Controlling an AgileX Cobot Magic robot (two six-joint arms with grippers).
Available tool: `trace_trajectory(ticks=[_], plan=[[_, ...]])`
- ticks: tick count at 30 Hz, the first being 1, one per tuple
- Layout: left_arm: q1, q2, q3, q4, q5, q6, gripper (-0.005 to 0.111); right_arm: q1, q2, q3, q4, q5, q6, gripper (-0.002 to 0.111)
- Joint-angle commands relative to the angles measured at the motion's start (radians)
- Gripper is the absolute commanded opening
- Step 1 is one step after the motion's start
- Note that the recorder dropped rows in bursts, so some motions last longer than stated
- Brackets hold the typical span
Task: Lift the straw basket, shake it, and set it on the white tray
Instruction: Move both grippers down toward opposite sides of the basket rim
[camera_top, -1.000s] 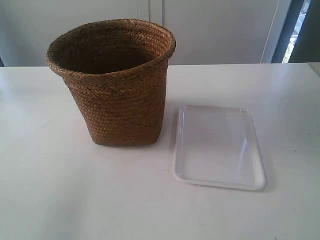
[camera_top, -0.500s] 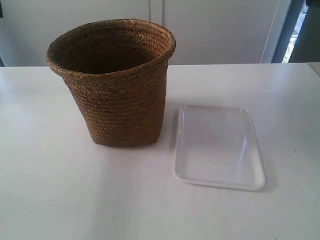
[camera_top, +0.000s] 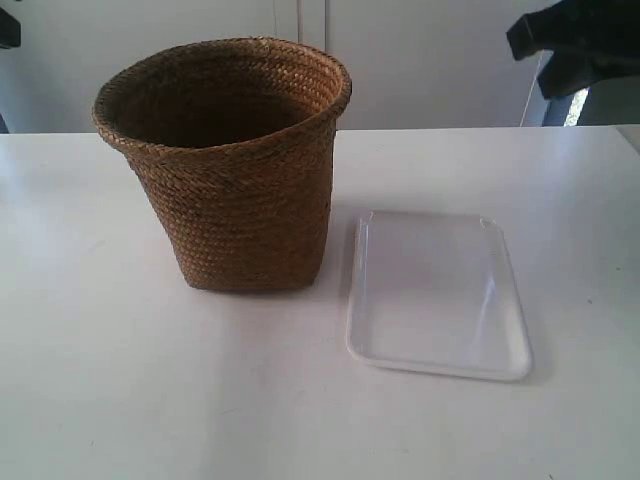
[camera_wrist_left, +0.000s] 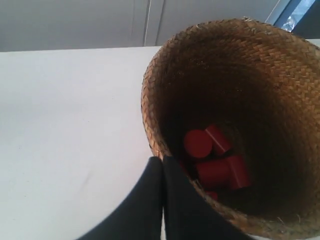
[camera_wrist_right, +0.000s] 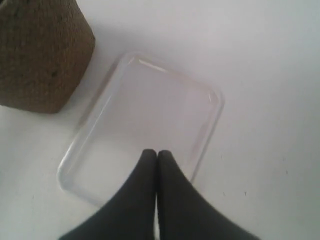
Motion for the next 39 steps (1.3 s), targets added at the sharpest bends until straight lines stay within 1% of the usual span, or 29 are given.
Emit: trace_trajectory(ticks=[1,3,7,11,14,18,21,22,23,25,26,27,28,29,30,31,32,33,34,35,37,39], plan=[[0.020,0.131,-0.158,-0.030,0.170,0.004,0.000,-0.003,0.085,-0.108,-0.004,-0.026,0.021,0.000],[0.020,0.203,-0.237,-0.039,0.250,0.004,0.000,-0.003,0.130,-0.156,0.023,0.005,0.035,0.000],[0.020,0.303,-0.318,-0.074,0.327,0.004,0.000,-0.003,0.219,-0.231,0.140,0.048,0.049,0.000],[0.020,0.350,-0.376,-0.071,0.332,0.004,0.000,-0.003,0.286,-0.293,0.210,0.050,0.098,0.000],[0.020,0.367,-0.407,-0.063,0.303,0.004,0.000,-0.003,0.325,-0.335,0.273,0.040,0.098,0.001],[0.020,0.410,-0.442,-0.060,0.290,0.004,0.000,-0.003,0.380,-0.393,0.338,0.013,0.096,0.010],[0.020,0.443,-0.452,-0.083,0.293,0.004,0.001,-0.003,0.424,-0.421,0.351,-0.011,0.096,0.022],[0.020,0.454,-0.456,-0.081,0.293,0.008,0.003,-0.003,0.434,-0.423,0.368,-0.052,0.096,0.027],[0.020,0.463,-0.458,-0.081,0.290,0.011,0.006,-0.003,0.438,-0.423,0.377,-0.091,0.098,0.029],[0.020,0.478,-0.458,-0.081,0.282,0.013,0.016,-0.003,0.441,-0.423,0.401,-0.193,0.133,0.030],[0.020,0.481,-0.458,-0.081,0.279,0.015,0.021,-0.003,0.441,-0.423,0.419,-0.209,0.143,0.030],[0.020,0.489,-0.458,-0.081,0.277,0.015,0.028,-0.003,0.441,-0.423,0.446,-0.209,0.138,0.030],[0.020,0.495,-0.458,-0.081,0.272,0.015,0.033,-0.003,0.443,-0.423,0.465,-0.195,0.138,0.030],[0.020,0.502,-0.458,-0.083,0.258,0.015,0.043,-0.003,0.453,-0.423,0.483,-0.179,0.114,0.032],[0.020,0.507,-0.458,-0.083,0.252,0.015,0.047,-0.003,0.464,-0.423,0.483,-0.172,0.114,0.036],[0.020,0.513,-0.458,-0.083,0.248,0.015,0.052,-0.003,0.488,-0.423,0.494,-0.169,0.114,0.047],[0.020,0.519,-0.458,-0.083,0.246,0.015,0.052,-0.001,0.500,-0.423,0.499,-0.169,0.114,0.054],[0.020,0.528,-0.458,-0.086,0.239,0.015,0.052,0.007,0.518,-0.423,0.501,-0.173,0.114,0.067],[0.020,0.530,-0.458,-0.088,0.237,0.015,0.052,0.011,0.525,-0.423,0.501,-0.178,0.114,0.071],[0.020,0.539,-0.458,-0.092,0.234,0.015,0.052,0.029,0.532,-0.423,0.501,-0.214,0.112,0.074],[0.020,0.547,-0.458,-0.093,0.236,0.015,0.052,0.057,0.544,-0.432,0.501,-0.264,0.112,0.074],[0.020,0.551,-0.458,-0.093,0.234,0.015,0.052,0.078,0.574,-0.463,0.499,-0.272,0.112,0.074]])
